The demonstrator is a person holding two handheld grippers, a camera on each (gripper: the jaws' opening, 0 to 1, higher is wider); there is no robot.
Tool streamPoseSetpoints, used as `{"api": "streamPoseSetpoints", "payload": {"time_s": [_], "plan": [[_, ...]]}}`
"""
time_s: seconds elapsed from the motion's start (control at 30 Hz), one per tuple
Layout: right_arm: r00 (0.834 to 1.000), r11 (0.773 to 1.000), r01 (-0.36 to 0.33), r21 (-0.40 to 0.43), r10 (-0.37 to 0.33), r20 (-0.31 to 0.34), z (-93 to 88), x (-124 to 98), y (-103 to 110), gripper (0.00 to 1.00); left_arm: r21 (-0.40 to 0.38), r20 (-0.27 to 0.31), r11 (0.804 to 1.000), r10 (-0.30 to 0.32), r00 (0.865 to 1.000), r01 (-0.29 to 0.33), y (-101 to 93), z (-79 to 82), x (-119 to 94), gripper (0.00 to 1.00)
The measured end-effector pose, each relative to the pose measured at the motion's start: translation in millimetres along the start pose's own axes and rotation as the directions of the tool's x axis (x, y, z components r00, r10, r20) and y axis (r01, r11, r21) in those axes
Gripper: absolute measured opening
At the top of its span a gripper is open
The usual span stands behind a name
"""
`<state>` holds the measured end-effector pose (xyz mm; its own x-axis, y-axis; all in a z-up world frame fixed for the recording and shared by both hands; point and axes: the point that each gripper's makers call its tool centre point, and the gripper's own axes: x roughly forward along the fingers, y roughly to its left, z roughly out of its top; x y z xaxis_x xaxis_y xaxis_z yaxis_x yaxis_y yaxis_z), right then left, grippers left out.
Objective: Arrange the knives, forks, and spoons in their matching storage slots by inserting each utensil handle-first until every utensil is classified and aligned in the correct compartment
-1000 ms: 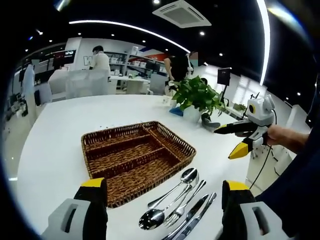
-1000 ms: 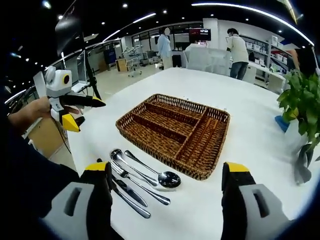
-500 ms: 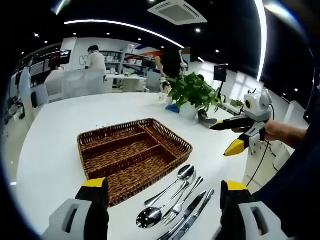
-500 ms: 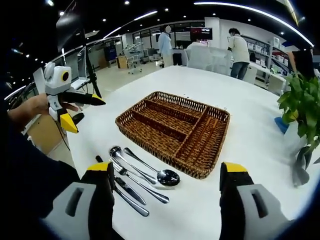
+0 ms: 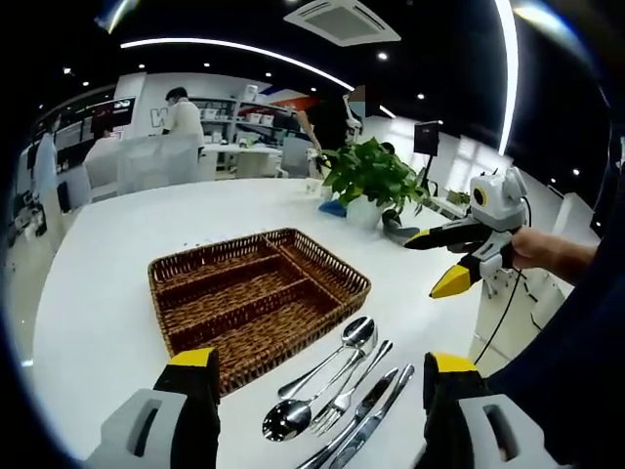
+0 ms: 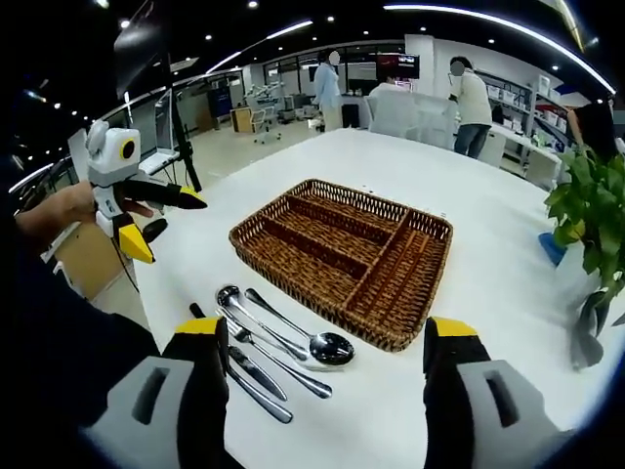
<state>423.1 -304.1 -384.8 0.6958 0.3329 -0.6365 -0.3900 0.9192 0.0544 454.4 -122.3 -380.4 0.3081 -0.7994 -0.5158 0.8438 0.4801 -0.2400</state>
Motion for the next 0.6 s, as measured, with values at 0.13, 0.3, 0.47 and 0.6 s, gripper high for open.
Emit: {"api": "streamPoseSetpoints", "payload": {"time_s": [0.13,0.3,0.47,0.6], "plan": [[1.0,1.0,-0.002,0.002,0.002,-0.001,-0.1,0.3,0.6,0.81,0.006,-0.006,1.0,-0.005,1.0,0.005,-2.9,-1.2,1.1,0.88],[1.0,1.0,0.003,0.0,-0.003,-0.005,-1.4,-0.1,0.9,0.8,0.014,-0.012,1.0,-0.004,1.0,0.004,-2.9,-1.7,1.7,0.88],[1.0,1.0,0.005,0.003,-0.005,0.003,0.3,-2.5,1.7,0.8,0.02,-0.014,1.0,-0.004,1.0,0.004,-3.2,-1.2,0.4,0.88],[1.0,1.0,0.008,0.002,-0.008,0.005,0.3,-4.5,1.6,0.8,0.028,-0.024,1.0,0.0,1.0,0.001,-2.5,-3.1,0.5,0.87]]}}
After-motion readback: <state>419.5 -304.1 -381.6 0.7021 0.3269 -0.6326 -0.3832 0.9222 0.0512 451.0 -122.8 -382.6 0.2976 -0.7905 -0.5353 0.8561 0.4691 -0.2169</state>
